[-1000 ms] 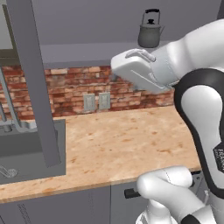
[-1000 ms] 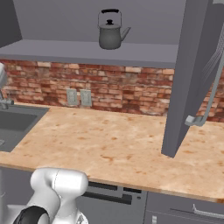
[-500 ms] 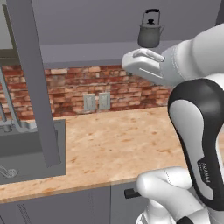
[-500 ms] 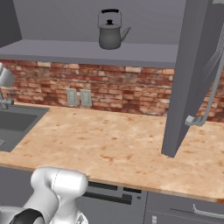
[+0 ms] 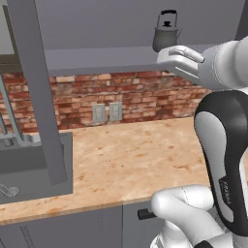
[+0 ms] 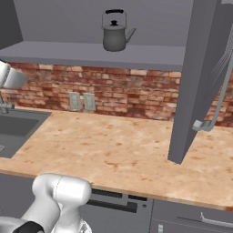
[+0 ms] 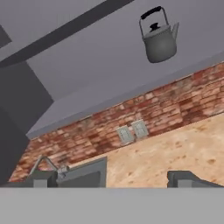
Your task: Open the cabinet, pick the kettle from the cabinet, and place it in the sink.
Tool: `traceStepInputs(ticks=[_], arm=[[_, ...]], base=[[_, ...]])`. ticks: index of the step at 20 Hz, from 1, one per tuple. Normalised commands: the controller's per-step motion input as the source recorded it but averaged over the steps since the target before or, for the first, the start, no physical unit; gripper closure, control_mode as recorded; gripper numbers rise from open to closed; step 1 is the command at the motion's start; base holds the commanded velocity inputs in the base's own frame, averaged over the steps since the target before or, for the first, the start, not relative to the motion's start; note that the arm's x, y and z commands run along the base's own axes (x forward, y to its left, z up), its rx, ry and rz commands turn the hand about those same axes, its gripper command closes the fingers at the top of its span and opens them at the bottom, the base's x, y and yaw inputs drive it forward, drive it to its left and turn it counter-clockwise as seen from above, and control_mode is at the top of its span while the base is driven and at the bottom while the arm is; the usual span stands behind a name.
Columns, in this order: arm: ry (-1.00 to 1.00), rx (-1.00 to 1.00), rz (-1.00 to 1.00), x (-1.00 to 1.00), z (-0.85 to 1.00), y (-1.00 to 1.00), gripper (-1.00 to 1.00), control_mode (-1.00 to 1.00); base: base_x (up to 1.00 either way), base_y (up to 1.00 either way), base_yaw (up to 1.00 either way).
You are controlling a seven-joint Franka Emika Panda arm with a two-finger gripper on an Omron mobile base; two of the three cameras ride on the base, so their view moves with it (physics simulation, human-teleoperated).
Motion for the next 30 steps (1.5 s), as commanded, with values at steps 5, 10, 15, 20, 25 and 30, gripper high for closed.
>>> traceStepInputs(ticks=[5,10,15,20,25,30], arm=[[-0.33,-0.06,0.00,0.08,0.00,-0.38,-1.00,-1.00],[-0.05,-0.12,-0.01,0.24,0.06,-0.23,-1.00,-1.00],[0.05,-0.13,-0.02,0.21,0.25,-0.16,-1.00,-1.00],[0.06,-0.20,-0.06,0.24,0.19,-0.06,-1.00,-1.00],[0.14,-0.22,-0.11,0.30,0.11,-0.08,-1.00,-1.00],[0.04,-0.09,-0.08,0.32,0.02,-0.18,-1.00,-1.00]], base=[[0.00,0.00,0.00],[0.00,0.00,0.00],[0.00,0.00,0.00],[0.00,0.00,0.00],[0.00,0.00,0.00],[0.00,0.00,0.00]])
